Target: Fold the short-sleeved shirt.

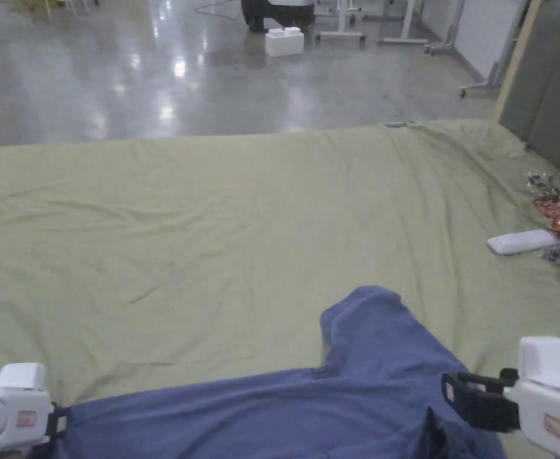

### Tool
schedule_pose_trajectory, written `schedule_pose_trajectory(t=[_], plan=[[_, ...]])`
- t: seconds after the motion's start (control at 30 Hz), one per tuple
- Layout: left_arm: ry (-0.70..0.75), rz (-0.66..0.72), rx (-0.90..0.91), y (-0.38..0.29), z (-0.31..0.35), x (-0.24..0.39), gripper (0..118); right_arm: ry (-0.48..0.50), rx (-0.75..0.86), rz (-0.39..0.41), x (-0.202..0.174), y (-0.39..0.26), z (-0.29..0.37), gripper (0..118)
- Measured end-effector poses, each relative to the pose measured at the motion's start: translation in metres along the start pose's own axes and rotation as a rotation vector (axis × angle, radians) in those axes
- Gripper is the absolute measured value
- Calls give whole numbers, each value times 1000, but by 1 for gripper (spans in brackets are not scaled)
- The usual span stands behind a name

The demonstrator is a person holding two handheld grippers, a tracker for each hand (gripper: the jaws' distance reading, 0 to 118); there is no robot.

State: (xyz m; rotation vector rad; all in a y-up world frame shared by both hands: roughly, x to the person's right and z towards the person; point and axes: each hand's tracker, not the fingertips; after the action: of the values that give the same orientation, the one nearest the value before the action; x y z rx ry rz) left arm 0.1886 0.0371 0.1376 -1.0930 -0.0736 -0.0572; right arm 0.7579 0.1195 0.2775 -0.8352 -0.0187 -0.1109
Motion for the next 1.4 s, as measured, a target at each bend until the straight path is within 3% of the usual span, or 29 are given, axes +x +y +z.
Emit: schedule_pose_trajectory(t=[0.2,0.3,0.37,0.43,0.47,0.5,0.67,0.87,1.03,1.4], plan=[[-21,20,-7,0,-4,-6,6,-112,-246,-41,37,34,-114,74],[-27,27,-6,0,-5,-7,6,-105,-319,-14,37,28,-131,64],[-28,24,-5,0,-4,-5,6,-115,-283,15,34,27,-125,62],[-26,16,-5,0,-4,-4,6,-88,-269,-2,32,26,-117,33],[-24,17,-6,0,-3,-3,6,-84,-266,-5,32,26,-114,11],[-21,20,-3,-1,6,3,6,-79,-259,-1,32,25,-111,2],[-59,26,112,-13,42,-9,4,-24,-121,7,31,15,-65,2],[-180,96,216,-84,124,-45,4,28,-13,-22,31,-28,35,2],[-294,188,215,-153,157,-60,4,28,2,-36,27,-95,94,2],[-224,129,152,-212,140,-61,3,-20,-107,-17,12,-159,108,2]])
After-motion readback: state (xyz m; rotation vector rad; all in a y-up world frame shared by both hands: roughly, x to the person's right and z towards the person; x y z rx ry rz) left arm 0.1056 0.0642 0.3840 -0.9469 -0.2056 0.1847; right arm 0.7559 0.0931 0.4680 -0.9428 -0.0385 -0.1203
